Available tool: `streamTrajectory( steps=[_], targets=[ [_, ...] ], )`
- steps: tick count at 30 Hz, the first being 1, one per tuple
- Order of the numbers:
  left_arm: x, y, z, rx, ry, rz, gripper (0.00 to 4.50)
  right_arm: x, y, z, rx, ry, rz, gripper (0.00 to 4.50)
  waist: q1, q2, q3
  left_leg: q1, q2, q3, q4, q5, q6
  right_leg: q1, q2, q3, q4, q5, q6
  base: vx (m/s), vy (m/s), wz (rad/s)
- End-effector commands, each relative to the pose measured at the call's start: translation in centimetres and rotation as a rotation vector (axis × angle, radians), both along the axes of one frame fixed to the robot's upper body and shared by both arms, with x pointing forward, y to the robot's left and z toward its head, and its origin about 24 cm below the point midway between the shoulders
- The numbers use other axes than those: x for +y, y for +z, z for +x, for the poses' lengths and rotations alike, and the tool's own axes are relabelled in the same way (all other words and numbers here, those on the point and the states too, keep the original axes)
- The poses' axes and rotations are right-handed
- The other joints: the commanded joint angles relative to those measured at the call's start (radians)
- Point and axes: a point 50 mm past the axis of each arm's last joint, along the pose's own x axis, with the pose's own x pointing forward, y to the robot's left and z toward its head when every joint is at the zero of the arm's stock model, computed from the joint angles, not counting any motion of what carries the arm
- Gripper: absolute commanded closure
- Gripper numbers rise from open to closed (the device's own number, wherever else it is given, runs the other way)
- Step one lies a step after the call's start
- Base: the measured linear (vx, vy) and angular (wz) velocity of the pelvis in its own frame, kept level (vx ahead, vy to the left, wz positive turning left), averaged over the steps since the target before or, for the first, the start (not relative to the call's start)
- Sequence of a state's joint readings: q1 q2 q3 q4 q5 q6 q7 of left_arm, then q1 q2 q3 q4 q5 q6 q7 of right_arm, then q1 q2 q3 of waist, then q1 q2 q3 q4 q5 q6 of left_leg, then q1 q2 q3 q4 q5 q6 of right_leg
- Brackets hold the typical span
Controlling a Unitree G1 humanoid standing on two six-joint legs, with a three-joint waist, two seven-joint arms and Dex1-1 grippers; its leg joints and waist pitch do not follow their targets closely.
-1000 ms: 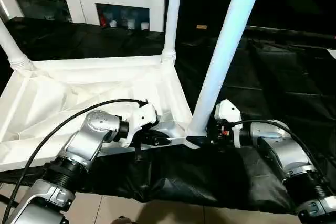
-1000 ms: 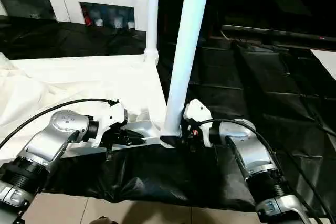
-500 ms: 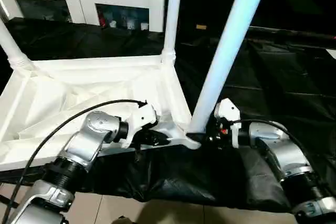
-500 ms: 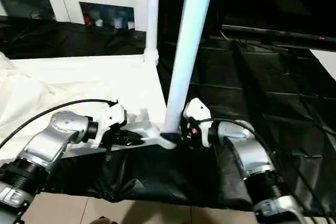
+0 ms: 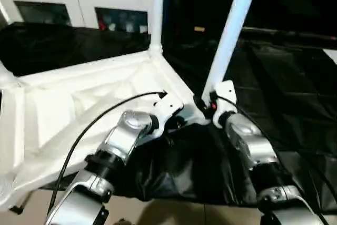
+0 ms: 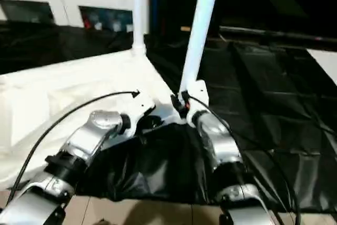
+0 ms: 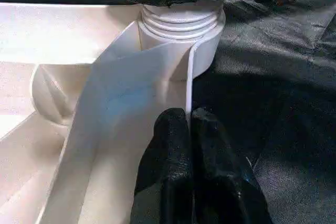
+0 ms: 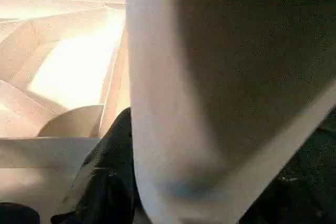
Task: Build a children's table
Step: Rotate leg to tighten
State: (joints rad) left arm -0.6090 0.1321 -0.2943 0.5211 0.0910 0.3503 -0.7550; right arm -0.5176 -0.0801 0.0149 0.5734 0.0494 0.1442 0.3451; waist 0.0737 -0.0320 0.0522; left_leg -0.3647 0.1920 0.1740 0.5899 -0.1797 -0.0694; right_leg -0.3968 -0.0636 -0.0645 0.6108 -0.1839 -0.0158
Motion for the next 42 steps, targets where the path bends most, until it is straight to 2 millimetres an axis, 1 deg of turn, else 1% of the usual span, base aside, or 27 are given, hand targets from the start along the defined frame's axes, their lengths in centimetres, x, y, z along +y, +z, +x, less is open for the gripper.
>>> streamTrajectory(
  steps=[1, 2, 4, 5, 6, 8, 9, 10, 11, 12, 13, 15, 17, 18, 19, 20, 21, 22, 23, 24, 25, 27, 30, 31, 33, 36, 42],
  targets=[
    [-1.8, 1.9, 0.7, -0.104, -0.025, -0.015, 4.5, 4.8, -0.6, -1.4, 0.055, 0.24, 0.075, 1.83, -0.002, 0.001, -0.06, 0.012, 0.036, -0.013, -0.074, -0.247, 0.008, 0.039, -0.079, 0.049, -0.094, -0.334, -0.136, 0.0, 0.0, 0.0],
    [-1.5, 2.0, 0.6, -0.117, -0.053, -0.018, 4.5, 4.4, -0.5, -1.4, 0.052, 0.254, 0.063, 1.8, -0.003, 0.002, -0.06, 0.009, 0.037, -0.014, -0.075, -0.241, 0.009, 0.04, -0.079, 0.049, -0.091, -0.314, -0.143, 0.0, 0.0, 0.0],
    [-0.9, 1.9, 0.5, -0.116, -0.068, -0.02, 4.5, 3.6, -0.6, -1.5, 0.047, 0.275, 0.043, 1.72, -0.004, 0.001, -0.061, 0.009, 0.038, -0.013, -0.075, -0.242, 0.011, 0.041, -0.079, 0.049, -0.088, -0.296, -0.15, 0.0, 0.0, 0.0],
    [-0.5, 1.8, 0.3, -0.114, -0.083, -0.024, 4.5, 3.0, -0.6, -1.7, 0.044, 0.302, 0.028, 1.46, -0.004, 0.001, -0.06, 0.008, 0.038, -0.013, -0.074, -0.237, 0.013, 0.042, -0.079, 0.049, -0.088, -0.284, -0.156, 0.0, 0.0, 0.0],
    [-0.1, 1.8, 0.1, -0.104, -0.099, -0.033, 4.5, 2.3, -0.6, -1.9, 0.047, 0.329, 0.017, 1.37, -0.002, 0.001, -0.062, 0.008, 0.039, -0.013, -0.072, -0.227, 0.02, 0.046, -0.08, 0.049, -0.085, -0.263, -0.163, 0.0, 0.0, 0.0],
    [0.4, 1.8, 0.0, -0.086, -0.109, -0.048, 4.5, 1.5, -0.5, -2.2, 0.046, 0.375, -0.001, 1.34, -0.002, 0.001, -0.062, 0.006, 0.038, -0.01, -0.071, -0.208, 0.031, 0.047, -0.08, 0.05, -0.082, -0.233, -0.172, 0.0, 0.0, 0.0],
    [0.6, 1.9, -0.3, -0.092, -0.143, -0.058, 4.5, 0.8, -0.5, -2.4, 0.047, 0.41, -0.017, 1.29, -0.002, 0.001, -0.062, 0.006, 0.039, -0.011, -0.07, -0.201, 0.034, 0.047, -0.08, 0.05, -0.081, -0.225, -0.178, 0.0, 0.0, 0.0],
    [0.7, 1.9, -0.3, -0.091, -0.152, -0.061, 4.5, 0.6, -0.4, -2.4, 0.047, 0.419, -0.022, 1.02, -0.002, 0.0, -0.063, 0.005, 0.038, -0.01, -0.07, -0.195, 0.037, 0.048, -0.08, 0.05, -0.081, -0.221, -0.179, 0.0, 0.0, 0.0],
    [1.0, 2.0, -0.6, -0.089, -0.184, -0.071, 4.5, -0.2, -0.3, -2.7, 0.042, 0.454, -0.043, 0.92, -0.002, 0.004, -0.062, 0.005, 0.039, -0.01, -0.069, -0.191, 0.038, 0.047, -0.079, 0.05, -0.079, -0.211, -0.185, 0.0, 0.0, 0.0],
    [1.4, 2.1, -1.0, -0.074, -0.231, -0.092, 4.5, -1.1, -0.1, -2.8, 0.038, 0.486, -0.079, 0.9, -0.002, 0.004, -0.063, 0.005, 0.039, -0.011, -0.068, -0.194, 0.04, 0.051, -0.079, 0.049, -0.079, -0.215, -0.187, 0.0, 0.0, 0.0],
    [1.8, 2.2, -1.4, -0.057, -0.278, -0.107, 4.5, -1.8, 0.1, -3.1, 0.029, 0.53, -0.111, 0.89, -0.001, 0.007, -0.062, 0.005, 0.041, -0.01, -0.069, -0.199, 0.039, 0.048, -0.079, 0.05, -0.079, -0.215, -0.19, 0.0, 0.0, 0.0],
    [2.1, 2.3, -1.7, -0.046, -0.312, -0.113, 4.5, -2.2, 0.3, -3.4, 0.021, 0.572, -0.127, 0.7, -0.003, 0.005, -0.061, 0.006, 0.041, -0.009, -0.069, -0.208, 0.042, 0.047, -0.079, 0.051, -0.079, -0.216, -0.198, 0.0, 0.0, 0.0],
    [2.3, 2.3, -1.8, -0.036, -0.331, -0.108, 4.5, -2.4, 0.4, -3.6, 0.029, 0.606, -0.131, 0.7, -0.003, 0.008, -0.06, 0.008, 0.04, -0.009, -0.069, -0.214, 0.041, 0.045, -0.077, 0.05, -0.08, -0.227, -0.204, 0.0, 0.0, 0.0],
    [2.6, 2.3, -2.0, -0.026, -0.349, -0.099, 4.5, -2.6, 0.4, -3.8, 0.039, 0.635, -0.136, 0.7, -0.003, 0.007, -0.06, 0.009, 0.041, -0.01, -0.069, -0.216, 0.042, 0.047, -0.078, 0.05, -0.08, -0.236, -0.205, 0.0, 0.0, 0.0],
    [3.2, 2.2, -2.2, -0.008, -0.38, -0.085, 4.5, -3.1, 0.4, -4.3, 0.061, 0.699, -0.166, 0.7, 0.0, 0.008, -0.058, 0.009, 0.041, -0.009, -0.07, -0.221, 0.042, 0.046, -0.078, 0.05, -0.082, -0.253, -0.202, 0.0, 0.0, 0.0],
    [3.3, 2.2, -2.2, -0.003, -0.385, -0.082, 4.5, -3.2, 0.3, -4.4, 0.066, 0.713, -0.177, 0.7, 0.0, 0.009, -0.057, 0.009, 0.042, -0.01, -0.07, -0.224, 0.044, 0.046, -0.078, 0.05, -0.082, -0.259, -0.199, 0.0, 0.0, 0.0],
    [3.6, 2.3, -2.3, 0.002, -0.396, -0.074, 4.5, -3.3, 0.2, -4.6, 0.071, 0.735, -0.196, 0.85, 0.003, 0.009, -0.056, 0.011, 0.043, -0.009, -0.07, -0.231, 0.042, 0.044, -0.079, 0.051, -0.085, -0.275, -0.195, 0.0, 0.0, 0.0],
    [3.7, 2.3, -2.3, 0.003, -0.401, -0.07, 4.5, -3.4, 0.2, -4.6, 0.073, 0.742, -0.203, 0.95, 0.003, 0.009, -0.056, 0.011, 0.043, -0.009, -0.07, -0.231, 0.042, 0.044, -0.079, 0.051, -0.085, -0.275, -0.195, 0.0, 0.0, 0.0],
    [3.9, 2.3, -2.3, 0.006, -0.402, -0.068, 4.5, -3.4, 0.2, -4.6, 0.073, 0.74, -0.197, 1.05, 0.005, 0.006, -0.056, 0.01, 0.042, -0.008, -0.07, -0.23, 0.04, 0.043, -0.078, 0.051, -0.086, -0.278, -0.194, 0.0, 0.0, 0.0],
    [4.1, 2.4, -2.3, 0.009, -0.406, -0.066, 4.5, -3.4, 0.3, -4.6, 0.068, 0.739, -0.184, 1.15, 0.008, 0.007, -0.058, 0.011, 0.042, -0.01, -0.071, -0.227, 0.037, 0.043, -0.079, 0.051, -0.082, -0.277, -0.194, 0.0, 0.0, 0.0],
    [4.2, 2.4, -2.3, 0.01, -0.408, -0.065, 4.5, -3.3, 0.3, -4.5, 0.066, 0.737, -0.177, 1.15, 0.008, 0.009, -0.057, 0.013, 0.043, -0.009, -0.072, -0.232, 0.034, 0.041, -0.077, 0.05, -0.084, -0.279, -0.194, 0.0, 0.0, 0.0],
    [4.4, 2.5, -2.4, 0.014, -0.41, -0.068, 4.5, -3.2, 0.5, -4.5, 0.061, 0.745, -0.157, 1.45, 0.009, 0.007, -0.057, 0.012, 0.043, -0.01, -0.072, -0.234, 0.032, 0.042, -0.079, 0.05, -0.083, -0.281, -0.195, 0.0, 0.0, 0.0],
    [4.5, 2.5, -2.4, 0.02, -0.414, -0.068, 4.5, -3.0, 0.6, -4.6, 0.062, 0.759, -0.144, 1.52, 0.009, 0.007, -0.058, 0.01, 0.043, -0.01, -0.071, -0.221, 0.032, 0.044, -0.079, 0.051, -0.081, -0.262, -0.198, 0.0, 0.0, 0.0],
    [4.6, 2.5, -2.5, 0.022, -0.417, -0.068, 4.5, -3.0, 0.6, -4.6, 0.062, 0.766, -0.141, 1.6, 0.01, 0.006, -0.059, 0.01, 0.043, -0.009, -0.07, -0.209, 0.034, 0.044, -0.078, 0.051, -0.078, -0.238, -0.204, 0.0, 0.0, 0.0],
    [4.6, 2.4, -2.6, 0.026, -0.421, -0.069, 4.5, -3.0, 0.6, -4.7, 0.065, 0.776, -0.132, 1.67, 0.01, 0.004, -0.059, 0.008, 0.042, -0.009, -0.069, -0.199, 0.037, 0.046, -0.078, 0.05, -0.076, -0.226, -0.206, 0.0, 0.0, 0.0],
    [4.7, 2.3, -2.7, 0.031, -0.425, -0.069, 4.5, -2.9, 0.5, -4.8, 0.068, 0.786, -0.123, 1.73, 0.01, 0.004, -0.06, 0.008, 0.042, -0.009, -0.068, -0.189, 0.041, 0.047, -0.079, 0.051, -0.075, -0.215, -0.209, 0.0, 0.0, 0.0],
    [4.7, 2.1, -2.9, 0.05, -0.433, -0.065, 4.5, -2.9, 0.4, -5.0, 0.076, 0.802, -0.107, 1.74, 0.01, 0.005, -0.058, 0.011, 0.043, -0.008, -0.069, -0.205, 0.037, 0.044, -0.078, 0.05, -0.078, -0.241, -0.206, 0.0, 0.0, 0.0]
  ],
)
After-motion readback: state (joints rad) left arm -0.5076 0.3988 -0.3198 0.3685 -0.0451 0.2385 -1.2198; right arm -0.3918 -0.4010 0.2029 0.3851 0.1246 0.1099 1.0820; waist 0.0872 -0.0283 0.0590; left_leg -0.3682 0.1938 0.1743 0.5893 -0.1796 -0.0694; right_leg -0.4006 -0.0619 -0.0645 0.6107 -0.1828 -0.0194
